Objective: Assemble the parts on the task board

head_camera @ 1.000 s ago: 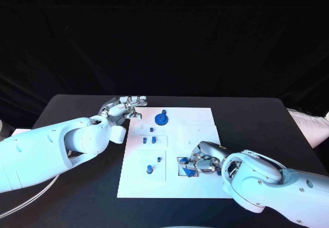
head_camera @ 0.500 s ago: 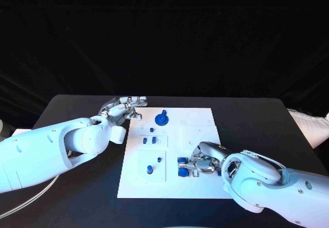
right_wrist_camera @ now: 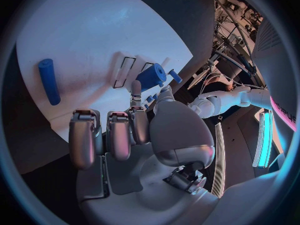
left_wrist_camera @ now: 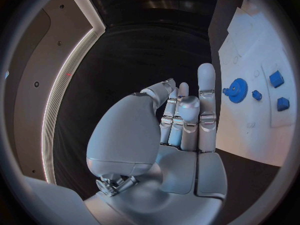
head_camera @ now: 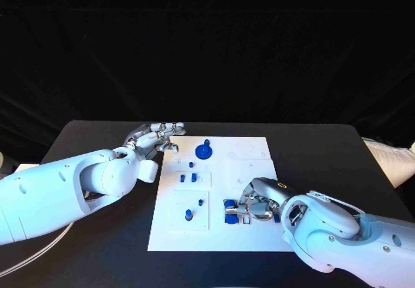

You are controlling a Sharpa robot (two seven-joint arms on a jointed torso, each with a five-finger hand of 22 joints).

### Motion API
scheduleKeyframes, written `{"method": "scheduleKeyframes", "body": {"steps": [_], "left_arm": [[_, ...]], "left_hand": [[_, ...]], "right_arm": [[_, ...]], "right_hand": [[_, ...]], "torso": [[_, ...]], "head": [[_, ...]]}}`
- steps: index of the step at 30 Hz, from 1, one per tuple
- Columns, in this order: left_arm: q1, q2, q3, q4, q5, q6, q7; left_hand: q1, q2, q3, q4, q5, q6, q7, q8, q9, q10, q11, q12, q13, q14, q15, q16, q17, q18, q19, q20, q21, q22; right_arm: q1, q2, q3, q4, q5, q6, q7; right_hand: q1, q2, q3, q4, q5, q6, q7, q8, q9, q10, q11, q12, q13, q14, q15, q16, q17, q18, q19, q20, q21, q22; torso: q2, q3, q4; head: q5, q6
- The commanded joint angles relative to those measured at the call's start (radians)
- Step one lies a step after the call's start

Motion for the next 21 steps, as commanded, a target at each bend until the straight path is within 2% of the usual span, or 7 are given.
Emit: {"method": "scheduleKeyframes", "body": {"steps": [1,8,16,21], "left_arm": [[0.0,0.0,0.0,0.002,-0.004,0.022,0.002],[0.0,-0.001,0.0,0.001,-0.004,0.023,0.001],[-0.001,-0.003,0.0,0.001,-0.004,0.023,0.0],[-0.001,-0.002,0.0,0.002,-0.004,0.023,0.001]], "left_hand": [[-0.007,-0.006,-0.003,-0.003,0.002,-0.007,0.003,0.005,0.0,-0.004,0.0,0.003,-0.001,-0.002,0.003,0.001,-0.001,0.01,-0.004,0.004,-0.007,-0.001],[-0.008,-0.006,-0.004,-0.003,0.002,-0.008,0.003,0.005,0.0,-0.006,0.001,0.004,-0.002,-0.002,0.003,0.001,-0.002,0.01,-0.004,0.005,-0.007,-0.001],[-0.008,-0.006,-0.004,-0.003,0.002,-0.008,0.003,0.005,0.0,-0.006,0.001,0.004,-0.002,-0.002,0.003,0.001,-0.002,0.01,-0.004,0.005,-0.007,-0.001],[-0.008,-0.006,-0.004,-0.003,0.002,-0.008,0.003,0.005,0.0,-0.006,0.001,0.004,-0.002,-0.002,0.003,0.001,-0.002,0.01,-0.004,0.005,-0.007,-0.001]], "right_arm": [[-0.001,-0.007,0.0,0.014,-0.026,-0.006,0.011],[-0.001,-0.024,0.0,0.032,-0.023,-0.002,0.015],[-0.002,-0.033,0.0,0.034,-0.02,0.026,0.018],[-0.002,-0.025,0.0,0.018,-0.02,0.041,0.017]], "right_hand": [[0.051,-0.006,0.006,-0.017,0.005,-0.008,0.002,-0.003,0.005,0.05,0.003,0.006,0.119,0.086,0.002,0.001,0.134,-0.016,0.049,-0.008,0.001,0.119],[0.066,-0.007,0.008,-0.021,0.005,-0.007,0.002,-0.002,0.007,0.052,0.003,0.011,0.123,0.087,0.001,0.003,0.137,-0.017,0.051,-0.008,0.004,0.122],[0.083,-0.002,0.011,-0.024,0.007,-0.006,0.001,-0.001,0.011,0.053,0.002,0.016,0.127,0.088,0.001,0.005,0.141,-0.018,0.052,-0.009,0.006,0.126],[0.105,0.013,0.017,-0.03,0.018,-0.005,0.001,0.0,0.015,0.055,0.002,0.02,0.131,0.088,0.0,0.007,0.144,-0.019,0.053,-0.009,0.008,0.129]], "torso": [[0.0,-0.0004,0.0],[0.001,0.0003,0.0015],[0.0,-0.0007,0.0012],[0.0,-0.0015,0.0025]], "head": [[0.001,0.0],[0.001,0.0],[0.002,-0.001],[0.0,-0.003]]}}
